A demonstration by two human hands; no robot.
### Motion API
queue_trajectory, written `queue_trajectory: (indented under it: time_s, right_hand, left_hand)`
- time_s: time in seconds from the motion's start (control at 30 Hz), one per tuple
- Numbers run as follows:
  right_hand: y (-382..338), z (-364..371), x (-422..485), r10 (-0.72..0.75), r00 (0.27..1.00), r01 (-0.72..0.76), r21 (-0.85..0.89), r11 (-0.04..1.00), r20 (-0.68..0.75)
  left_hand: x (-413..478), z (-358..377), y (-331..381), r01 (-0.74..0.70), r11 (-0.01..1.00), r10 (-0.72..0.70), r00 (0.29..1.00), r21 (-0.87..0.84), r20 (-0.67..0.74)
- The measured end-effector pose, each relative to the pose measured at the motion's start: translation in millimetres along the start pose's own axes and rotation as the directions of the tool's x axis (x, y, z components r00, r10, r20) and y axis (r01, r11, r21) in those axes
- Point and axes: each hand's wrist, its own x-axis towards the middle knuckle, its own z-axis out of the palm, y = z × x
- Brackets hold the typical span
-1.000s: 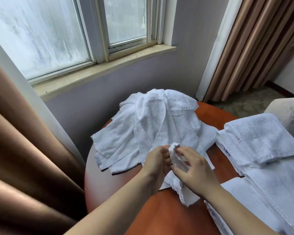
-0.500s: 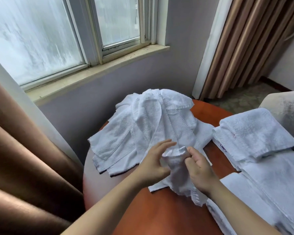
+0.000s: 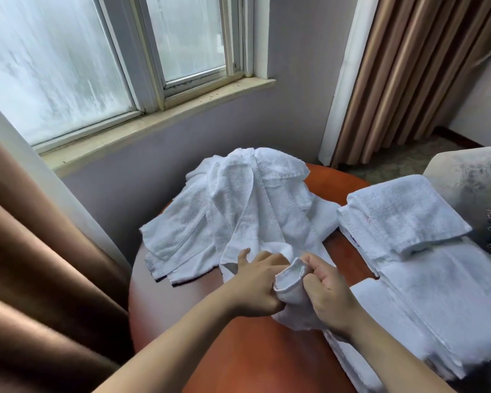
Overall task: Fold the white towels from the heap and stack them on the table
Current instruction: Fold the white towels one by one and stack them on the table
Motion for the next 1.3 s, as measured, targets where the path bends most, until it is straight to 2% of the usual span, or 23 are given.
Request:
queue_trajectory:
  time_s: [0.1, 0.23, 0.33, 0.47, 0.6, 0.67, 0.73, 0.8, 0.83, 0.9, 1.0, 1.1, 1.13, 1.17, 1.2, 1.27, 1.3]
  right_hand:
    - [-4.3, -18.7, -13.6, -0.002, 1.0, 0.003, 0.06, 0.998, -0.013]
    - [-4.8, -43.5, -31.8, 0.021, 0.999, -0.014, 0.137, 0.991, -0.049]
    - [0.8, -59.6, -42.5, 0.008, 0.997, 0.003, 0.125, 0.992, -0.081]
    - [6.2, -76.6, -55.0, -0.026, 0.994, 0.039, 0.12, 0.992, -0.105]
    - [6.2, -92.7, -67.3, -0.088, 0.996, 0.088, 0.045, 0.995, -0.013]
    - [6.9, -102.3, -71.6, -0.093, 0.993, 0.103, -0.158, 0.982, 0.072]
    - [8.7, -109.9, -74.7, -0.085, 0.984, 0.149, -0.466, 0.872, 0.157]
    - [15.2, -112.1, -76.2, -0.11, 0.96, 0.257, -0.66, 0.706, 0.256]
    - [19.3, -112.9, -77.0, -0.11, 0.951, 0.285, -0.686, 0.669, 0.288]
    - [27.0, -115.5, -77.4, -0.101, 0.94, 0.306, -0.677, 0.669, 0.325]
    - [28.1, -119.6, -76.5, -0.052, 0.912, 0.339, -0.677, 0.653, 0.407]
    - [27.9, -115.6, -75.0, 0.009, 0.87, 0.426, -0.763, 0.486, 0.492]
    - [30.0, -112.2, -74.4, 0.007, 0.868, 0.439, -0.772, 0.459, 0.497]
    - [31.1, -109.0, -74.0, -0.015, 0.882, 0.42, -0.77, 0.48, 0.471]
    - [31.3, -106.2, -73.6, -0.053, 0.906, 0.377, -0.741, 0.555, 0.42]
    - [30.9, -104.9, -70.7, -0.119, 0.957, 0.258, -0.585, 0.769, 0.265]
    - [28.8, -105.8, -67.4, -0.109, 0.976, 0.191, -0.504, 0.843, 0.187]
  left_hand:
    - [-0.3, 5.8, 15.1, -0.106, 0.982, 0.088, 0.989, -0.154, -0.119]
    - [-0.6, 18.2, 33.0, -0.132, 0.979, 0.101, 0.975, -0.154, -0.196]
    - [0.3, 27.6, 41.1, -0.187, 0.979, 0.2, 0.941, 0.076, -0.272]
    - [-1.6, 36.3, 43.2, -0.127, 0.929, 0.218, 0.947, 0.348, -0.235]
    - [-16.3, 45.3, 41.1, -0.031, 0.925, 0.142, 0.953, 0.379, -0.267]
    - [-22.7, 51.7, 42.5, -0.006, 0.919, 0.143, 0.937, 0.394, -0.319]
    - [-26.3, 53.8, 45.5, 0.035, 0.911, 0.148, 0.902, 0.411, -0.406]
    - [-28.7, 52.7, 45.9, 0.073, 0.899, 0.166, 0.855, 0.432, -0.491]
    - [-29.9, 52.8, 45.7, 0.068, 0.891, 0.194, 0.836, 0.448, -0.513]
    - [-33.5, 56.8, 44.3, 0.007, 0.892, 0.259, 0.812, 0.453, -0.524]
    - [-39.9, 61.0, 45.0, -0.045, 0.931, 0.244, 0.815, 0.361, -0.526]
    - [-44.1, 64.8, 41.8, -0.059, 0.938, 0.244, 0.814, 0.342, -0.527]
    - [-45.4, 65.0, 40.3, -0.06, 0.941, 0.238, 0.815, 0.333, -0.528]
    - [-46.2, 65.1, 38.1, -0.062, 0.948, 0.228, 0.818, 0.313, -0.528]
    - [-46.0, 64.5, 34.7, -0.064, 0.957, 0.211, 0.826, 0.284, -0.524]
    - [-46.3, 59.8, 27.2, -0.04, 0.977, 0.141, 0.859, 0.211, -0.492]
    - [-47.0, 56.0, 24.5, -0.016, 0.987, 0.086, 0.891, 0.158, -0.447]
